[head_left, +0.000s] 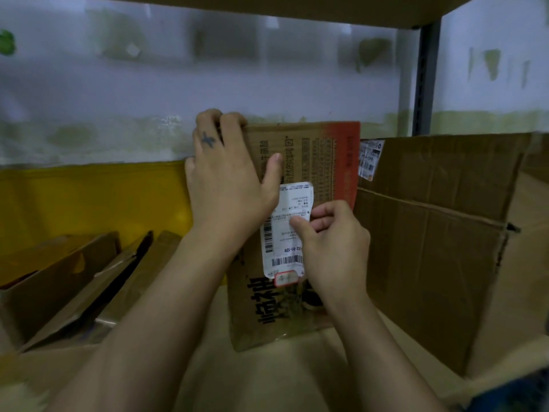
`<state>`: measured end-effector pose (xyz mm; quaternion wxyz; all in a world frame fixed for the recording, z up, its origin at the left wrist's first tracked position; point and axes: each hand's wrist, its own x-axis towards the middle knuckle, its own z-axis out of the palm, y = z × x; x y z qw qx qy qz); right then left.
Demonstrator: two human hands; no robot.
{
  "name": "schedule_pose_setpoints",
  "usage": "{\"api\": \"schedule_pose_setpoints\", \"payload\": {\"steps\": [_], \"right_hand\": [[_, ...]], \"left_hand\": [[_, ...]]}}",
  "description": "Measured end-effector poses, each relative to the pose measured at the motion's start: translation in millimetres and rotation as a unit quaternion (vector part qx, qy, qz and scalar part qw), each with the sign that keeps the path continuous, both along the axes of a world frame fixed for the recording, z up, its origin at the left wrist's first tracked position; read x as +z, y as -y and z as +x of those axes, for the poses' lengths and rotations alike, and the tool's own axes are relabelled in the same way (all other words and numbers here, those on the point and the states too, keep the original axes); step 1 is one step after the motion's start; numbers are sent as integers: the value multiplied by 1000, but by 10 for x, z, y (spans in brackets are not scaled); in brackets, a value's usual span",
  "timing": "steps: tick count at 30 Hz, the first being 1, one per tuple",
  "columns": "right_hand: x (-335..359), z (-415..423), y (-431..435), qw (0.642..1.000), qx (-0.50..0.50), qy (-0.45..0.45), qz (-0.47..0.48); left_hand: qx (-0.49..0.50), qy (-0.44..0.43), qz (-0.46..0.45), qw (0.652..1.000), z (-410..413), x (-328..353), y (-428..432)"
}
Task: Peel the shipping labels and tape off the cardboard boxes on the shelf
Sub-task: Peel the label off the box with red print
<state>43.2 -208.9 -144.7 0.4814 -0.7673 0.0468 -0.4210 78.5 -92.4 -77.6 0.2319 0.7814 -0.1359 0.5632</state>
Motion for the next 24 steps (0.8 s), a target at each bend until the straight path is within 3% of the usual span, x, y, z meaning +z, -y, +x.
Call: {"api": "schedule_pose_setpoints", "payload": {"steps": [14, 24], "right_hand": [[-151, 12, -128, 998, 1, 69, -8], [-248, -29, -142, 990, -7, 106, -98]], "left_hand": [[15, -9, -2, 1000, -64, 9, 47], [-3, -8, 1, 1000, -56, 29, -11]]}}
